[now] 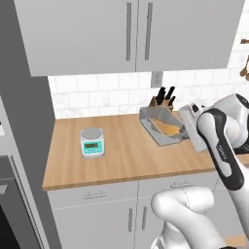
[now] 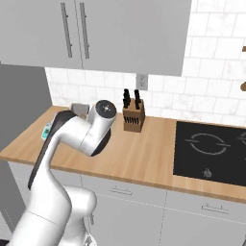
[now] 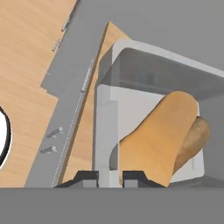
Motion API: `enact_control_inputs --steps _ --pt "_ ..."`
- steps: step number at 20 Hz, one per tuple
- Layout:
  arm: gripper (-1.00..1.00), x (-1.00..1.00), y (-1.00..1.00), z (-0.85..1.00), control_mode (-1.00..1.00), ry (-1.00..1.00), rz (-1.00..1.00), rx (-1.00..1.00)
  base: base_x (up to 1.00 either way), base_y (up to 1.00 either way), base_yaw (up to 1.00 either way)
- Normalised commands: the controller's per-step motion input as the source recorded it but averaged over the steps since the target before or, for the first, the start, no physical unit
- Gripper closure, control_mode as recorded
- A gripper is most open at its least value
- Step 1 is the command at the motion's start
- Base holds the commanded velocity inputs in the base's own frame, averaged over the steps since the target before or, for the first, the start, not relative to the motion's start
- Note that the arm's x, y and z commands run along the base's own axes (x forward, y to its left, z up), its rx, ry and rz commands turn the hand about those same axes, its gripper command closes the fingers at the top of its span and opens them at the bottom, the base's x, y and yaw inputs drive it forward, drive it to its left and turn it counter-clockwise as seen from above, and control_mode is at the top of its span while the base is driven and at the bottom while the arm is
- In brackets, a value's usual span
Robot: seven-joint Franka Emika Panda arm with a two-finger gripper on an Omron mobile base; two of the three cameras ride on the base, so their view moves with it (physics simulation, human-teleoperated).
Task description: Take the meat container that has the fish and place it on the second highest rack of the freezer. Then take the vegetable container that has the sweet potato and squash and place it on the highest rack of the freezer.
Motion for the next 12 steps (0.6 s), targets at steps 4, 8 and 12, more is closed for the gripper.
enact_control_inputs --steps 4,8,12 --pt "1.0 -0.27 0.0 0.75 -1.0 0.03 0.0 0.01 0.0 0.0 0.0" --pt "1.0 -0.31 0.0 0.66 -1.0 0.03 0.01 0.0 0.0 0.0 0.0" --pt "1.0 -0.28 0.0 0.6 -1.0 0.0 0.02 0.0 0.0 0.0 0.0"
